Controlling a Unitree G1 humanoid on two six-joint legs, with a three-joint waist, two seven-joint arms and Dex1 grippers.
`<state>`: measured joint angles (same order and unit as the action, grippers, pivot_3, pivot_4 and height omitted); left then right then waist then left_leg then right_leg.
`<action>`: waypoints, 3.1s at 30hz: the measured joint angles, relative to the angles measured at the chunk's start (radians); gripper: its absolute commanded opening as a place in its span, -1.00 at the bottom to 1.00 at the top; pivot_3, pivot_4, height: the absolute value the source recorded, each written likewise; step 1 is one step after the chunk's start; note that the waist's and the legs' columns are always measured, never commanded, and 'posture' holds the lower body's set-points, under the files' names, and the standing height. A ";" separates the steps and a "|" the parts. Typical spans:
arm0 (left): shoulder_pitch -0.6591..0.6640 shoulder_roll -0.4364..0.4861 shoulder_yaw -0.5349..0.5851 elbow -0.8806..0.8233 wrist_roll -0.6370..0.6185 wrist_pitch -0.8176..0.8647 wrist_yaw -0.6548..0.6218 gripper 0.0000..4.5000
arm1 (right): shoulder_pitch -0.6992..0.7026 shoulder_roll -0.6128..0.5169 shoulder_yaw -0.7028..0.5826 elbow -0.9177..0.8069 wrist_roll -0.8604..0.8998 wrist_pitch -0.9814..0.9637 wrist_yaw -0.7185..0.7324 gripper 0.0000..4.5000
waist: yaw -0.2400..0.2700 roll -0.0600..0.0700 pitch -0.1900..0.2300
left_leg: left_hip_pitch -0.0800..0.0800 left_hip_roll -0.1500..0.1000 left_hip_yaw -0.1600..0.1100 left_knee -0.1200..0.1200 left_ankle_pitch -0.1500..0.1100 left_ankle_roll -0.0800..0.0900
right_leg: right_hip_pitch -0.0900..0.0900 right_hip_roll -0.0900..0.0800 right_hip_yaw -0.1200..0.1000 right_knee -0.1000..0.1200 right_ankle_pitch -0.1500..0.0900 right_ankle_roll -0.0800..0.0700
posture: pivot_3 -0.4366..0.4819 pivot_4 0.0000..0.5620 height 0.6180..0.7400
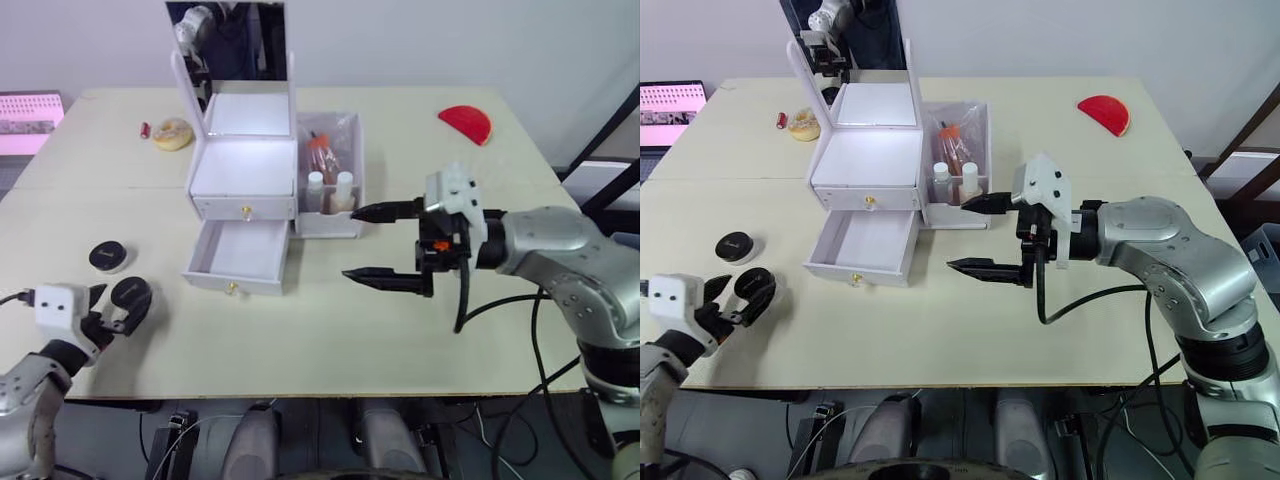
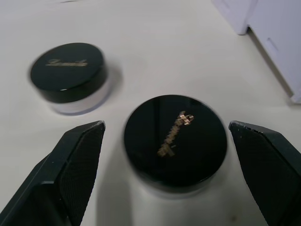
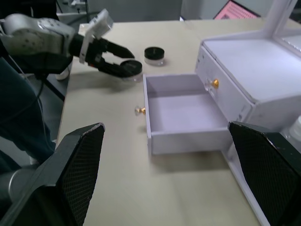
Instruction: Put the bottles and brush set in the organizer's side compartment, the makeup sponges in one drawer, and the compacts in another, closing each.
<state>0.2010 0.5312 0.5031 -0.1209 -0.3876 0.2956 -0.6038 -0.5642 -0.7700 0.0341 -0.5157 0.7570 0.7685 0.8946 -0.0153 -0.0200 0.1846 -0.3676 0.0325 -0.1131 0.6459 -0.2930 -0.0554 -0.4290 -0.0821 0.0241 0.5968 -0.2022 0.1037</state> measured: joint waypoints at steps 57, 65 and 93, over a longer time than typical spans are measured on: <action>-0.549 0.266 -0.413 0.279 -0.081 0.071 -0.591 0.18 | 0.093 0.034 -0.011 -0.092 -0.035 0.035 -0.173 1.00 | -0.001 0.001 0.001 | 0.000 0.000 -0.001 0.000 0.000 0.000 | 0.000 0.000 0.000 0.000 0.000 0.000 | -0.05 -0.47 0.99; -0.582 0.266 -0.432 0.309 -0.041 0.062 -0.606 0.18 | 0.093 0.036 -0.012 -0.100 -0.016 0.041 -0.195 1.00 | -0.001 0.001 0.001 | 0.000 0.000 -0.001 0.000 0.000 0.000 | 0.000 0.000 0.000 0.001 0.000 0.000 | -0.05 -0.47 0.99; -0.619 0.284 -0.424 0.305 -0.065 0.175 -0.600 0.76 | 0.093 0.035 -0.012 -0.099 -0.007 0.039 -0.199 1.00 | -0.003 0.001 0.001 | 0.001 0.000 -0.001 -0.001 0.000 0.001 | 0.000 0.001 0.000 0.002 0.000 0.000 | -0.05 -0.47 0.99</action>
<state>-0.4182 0.8156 0.0791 0.1844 -0.4530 0.4701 -1.2041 -0.4714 -0.7345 0.0221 -0.6144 0.7500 0.8071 0.6951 -0.0183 -0.0192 0.1852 -0.3663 0.0325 -0.1139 0.6452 -0.2926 -0.0548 -0.4288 -0.0815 0.0241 0.5985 -0.2023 0.1039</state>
